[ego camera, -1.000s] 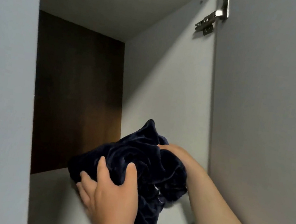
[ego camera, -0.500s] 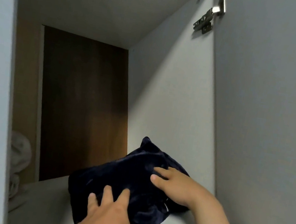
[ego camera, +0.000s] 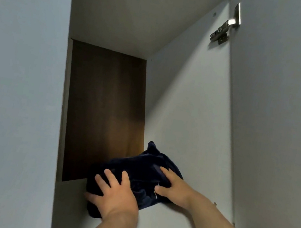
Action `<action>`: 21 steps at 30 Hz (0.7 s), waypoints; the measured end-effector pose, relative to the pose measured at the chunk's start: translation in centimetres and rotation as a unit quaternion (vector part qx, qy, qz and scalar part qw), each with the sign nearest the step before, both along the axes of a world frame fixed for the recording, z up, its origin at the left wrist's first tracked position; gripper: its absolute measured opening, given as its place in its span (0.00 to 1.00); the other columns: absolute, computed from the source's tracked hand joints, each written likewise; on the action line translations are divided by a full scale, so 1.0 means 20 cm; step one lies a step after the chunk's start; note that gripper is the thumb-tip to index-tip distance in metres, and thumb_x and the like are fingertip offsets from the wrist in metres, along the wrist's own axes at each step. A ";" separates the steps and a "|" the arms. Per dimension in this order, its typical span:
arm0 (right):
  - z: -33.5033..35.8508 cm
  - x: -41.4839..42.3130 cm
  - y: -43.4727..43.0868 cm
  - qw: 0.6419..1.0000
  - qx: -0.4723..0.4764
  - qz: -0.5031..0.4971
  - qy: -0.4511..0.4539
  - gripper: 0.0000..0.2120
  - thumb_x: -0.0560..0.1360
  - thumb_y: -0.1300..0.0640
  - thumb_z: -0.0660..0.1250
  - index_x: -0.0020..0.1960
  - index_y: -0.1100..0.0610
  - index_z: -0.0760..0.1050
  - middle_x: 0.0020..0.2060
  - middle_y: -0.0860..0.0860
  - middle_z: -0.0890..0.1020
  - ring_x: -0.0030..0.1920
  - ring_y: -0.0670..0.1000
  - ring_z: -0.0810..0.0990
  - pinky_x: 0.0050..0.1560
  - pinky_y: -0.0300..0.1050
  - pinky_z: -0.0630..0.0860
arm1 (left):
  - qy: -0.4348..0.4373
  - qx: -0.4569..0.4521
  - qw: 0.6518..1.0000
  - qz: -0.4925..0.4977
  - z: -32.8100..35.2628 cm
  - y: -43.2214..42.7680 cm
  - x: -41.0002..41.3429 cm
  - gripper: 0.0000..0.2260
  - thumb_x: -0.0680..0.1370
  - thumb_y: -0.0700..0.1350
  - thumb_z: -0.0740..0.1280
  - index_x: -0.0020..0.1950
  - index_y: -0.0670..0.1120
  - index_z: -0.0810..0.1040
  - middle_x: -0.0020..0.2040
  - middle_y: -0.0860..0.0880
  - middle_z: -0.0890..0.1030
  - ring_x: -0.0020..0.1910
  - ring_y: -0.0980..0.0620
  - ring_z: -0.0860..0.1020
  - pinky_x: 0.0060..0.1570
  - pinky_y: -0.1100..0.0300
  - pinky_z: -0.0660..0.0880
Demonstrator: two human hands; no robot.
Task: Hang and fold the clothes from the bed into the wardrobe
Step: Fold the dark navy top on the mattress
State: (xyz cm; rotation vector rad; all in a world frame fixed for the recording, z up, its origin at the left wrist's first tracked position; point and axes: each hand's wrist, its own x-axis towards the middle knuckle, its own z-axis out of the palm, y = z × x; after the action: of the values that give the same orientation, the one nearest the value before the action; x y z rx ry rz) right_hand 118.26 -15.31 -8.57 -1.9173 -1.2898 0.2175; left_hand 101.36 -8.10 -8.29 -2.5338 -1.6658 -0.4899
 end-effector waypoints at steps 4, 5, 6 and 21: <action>-0.10 0.08 0.10 0.994 -0.021 -0.021 -0.109 0.54 0.61 0.33 0.68 0.78 0.41 0.43 0.78 0.46 0.50 0.78 0.49 0.48 0.76 0.49 0.55 | -0.088 -0.075 0.993 0.015 0.03 0.03 0.08 0.33 0.78 0.54 0.55 0.78 0.57 0.39 0.78 0.42 0.36 0.74 0.33 0.36 0.64 0.25 0.50; -0.10 0.10 0.14 0.992 -0.029 -0.025 -0.124 0.54 0.61 0.32 0.66 0.78 0.42 0.42 0.79 0.48 0.50 0.78 0.50 0.48 0.76 0.49 0.55 | -0.109 -0.086 0.990 0.014 0.03 0.05 0.10 0.34 0.77 0.59 0.54 0.78 0.57 0.40 0.78 0.42 0.37 0.74 0.34 0.36 0.64 0.25 0.48; -0.10 0.12 0.17 0.990 -0.038 -0.027 -0.135 0.53 0.62 0.32 0.65 0.78 0.42 0.41 0.79 0.50 0.49 0.78 0.52 0.47 0.76 0.50 0.55 | -0.123 -0.091 0.988 0.013 0.03 0.06 0.11 0.34 0.76 0.62 0.52 0.78 0.57 0.41 0.78 0.42 0.38 0.74 0.34 0.36 0.64 0.24 0.47; -0.11 0.41 0.71 0.979 -0.106 -0.023 -0.172 0.39 0.76 0.43 0.63 0.79 0.44 0.44 0.79 0.51 0.49 0.78 0.55 0.51 0.76 0.50 0.54 | -0.092 -0.098 0.988 0.076 0.02 0.46 0.38 0.39 0.76 0.63 0.60 0.77 0.57 0.37 0.77 0.40 0.36 0.73 0.32 0.35 0.62 0.23 0.47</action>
State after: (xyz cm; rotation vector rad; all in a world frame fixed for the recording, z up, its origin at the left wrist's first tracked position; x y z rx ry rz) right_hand 126.50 -1.19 -10.72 -2.2361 -1.4918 -0.0034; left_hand 109.03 1.06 -7.97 -2.5301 -2.0496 -0.5895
